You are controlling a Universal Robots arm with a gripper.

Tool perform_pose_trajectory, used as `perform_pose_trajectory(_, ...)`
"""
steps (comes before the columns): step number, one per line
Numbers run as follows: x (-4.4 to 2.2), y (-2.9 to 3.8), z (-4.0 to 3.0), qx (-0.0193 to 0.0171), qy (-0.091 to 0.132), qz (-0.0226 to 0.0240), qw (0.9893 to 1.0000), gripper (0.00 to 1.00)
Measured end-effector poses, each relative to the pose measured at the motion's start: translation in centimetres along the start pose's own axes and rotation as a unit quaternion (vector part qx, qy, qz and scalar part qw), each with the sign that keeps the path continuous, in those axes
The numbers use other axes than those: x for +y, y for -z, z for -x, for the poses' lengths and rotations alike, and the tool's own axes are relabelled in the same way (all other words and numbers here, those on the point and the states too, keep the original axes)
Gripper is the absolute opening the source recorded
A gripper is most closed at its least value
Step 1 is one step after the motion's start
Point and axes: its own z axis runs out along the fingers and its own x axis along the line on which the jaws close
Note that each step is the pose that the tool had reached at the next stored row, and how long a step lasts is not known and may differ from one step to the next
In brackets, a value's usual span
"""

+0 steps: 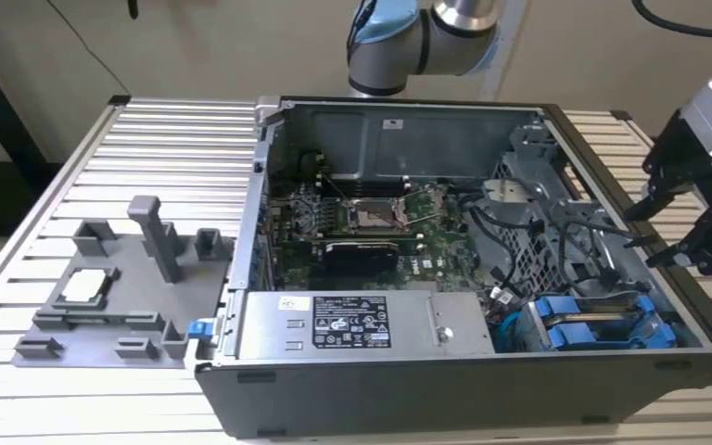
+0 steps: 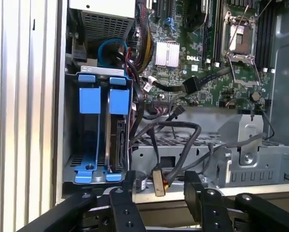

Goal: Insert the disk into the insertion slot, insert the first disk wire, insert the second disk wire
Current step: 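Insert the first disk wire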

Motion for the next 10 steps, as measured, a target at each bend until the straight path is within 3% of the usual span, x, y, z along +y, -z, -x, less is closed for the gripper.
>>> perform_pose_trajectory(4, -0.01, -0.06, -0.02, -0.0001, 0.015, 0.0038, 0.9999, 0.53)
perform_pose_trajectory(10, -0.02, -0.07, -0.02, -0.0001, 0.016, 0.0042, 0.9999, 0.53)
